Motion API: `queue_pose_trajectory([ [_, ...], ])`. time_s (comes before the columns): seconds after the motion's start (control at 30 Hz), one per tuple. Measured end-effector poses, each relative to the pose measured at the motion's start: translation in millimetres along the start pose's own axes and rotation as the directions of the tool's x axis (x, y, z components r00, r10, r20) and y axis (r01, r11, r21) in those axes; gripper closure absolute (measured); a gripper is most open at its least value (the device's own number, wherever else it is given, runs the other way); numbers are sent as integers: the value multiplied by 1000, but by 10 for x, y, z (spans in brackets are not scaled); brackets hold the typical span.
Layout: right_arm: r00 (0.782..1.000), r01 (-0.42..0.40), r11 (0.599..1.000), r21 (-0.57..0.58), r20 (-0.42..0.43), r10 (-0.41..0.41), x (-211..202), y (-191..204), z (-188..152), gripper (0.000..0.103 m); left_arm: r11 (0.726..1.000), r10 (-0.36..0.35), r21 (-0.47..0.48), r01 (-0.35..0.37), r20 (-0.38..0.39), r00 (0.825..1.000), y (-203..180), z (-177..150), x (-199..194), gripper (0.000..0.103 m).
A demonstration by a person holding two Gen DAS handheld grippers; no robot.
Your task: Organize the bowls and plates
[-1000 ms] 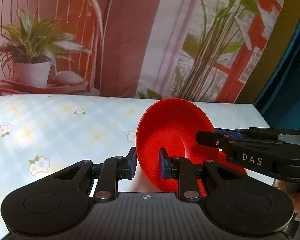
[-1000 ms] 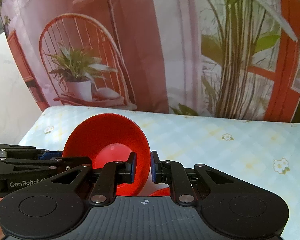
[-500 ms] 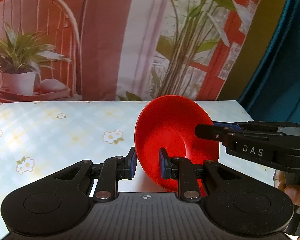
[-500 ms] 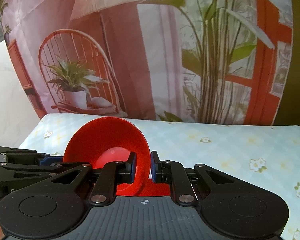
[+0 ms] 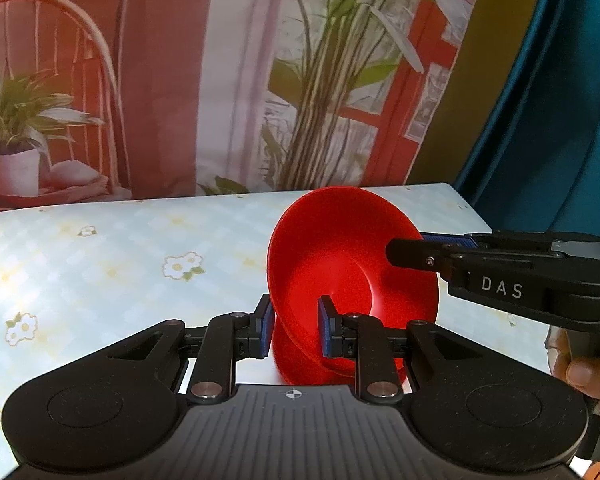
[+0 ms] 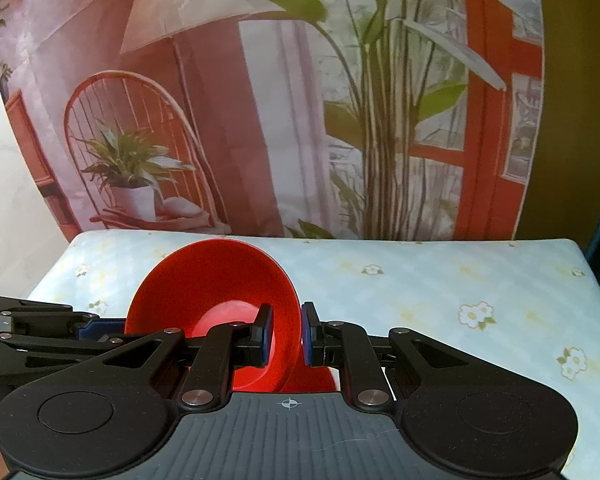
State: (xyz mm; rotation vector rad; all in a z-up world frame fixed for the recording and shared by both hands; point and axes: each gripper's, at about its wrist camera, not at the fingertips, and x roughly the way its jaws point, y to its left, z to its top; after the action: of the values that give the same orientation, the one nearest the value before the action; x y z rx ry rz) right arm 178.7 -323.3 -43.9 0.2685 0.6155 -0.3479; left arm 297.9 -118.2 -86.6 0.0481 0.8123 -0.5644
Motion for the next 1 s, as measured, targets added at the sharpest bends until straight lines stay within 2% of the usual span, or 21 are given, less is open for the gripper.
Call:
queue_pose_trajectory([
  [0.3,1000,14,1000,9,-23,-14,14,-155,-79,89,1000,-17,14,17,-32,999,-76,-53,114,79],
  [1.0,995,27,1000,-5,-100,-27,126,-199,-354,87,1000,-18,21,20,-92,996,-72,-166,250,79],
])
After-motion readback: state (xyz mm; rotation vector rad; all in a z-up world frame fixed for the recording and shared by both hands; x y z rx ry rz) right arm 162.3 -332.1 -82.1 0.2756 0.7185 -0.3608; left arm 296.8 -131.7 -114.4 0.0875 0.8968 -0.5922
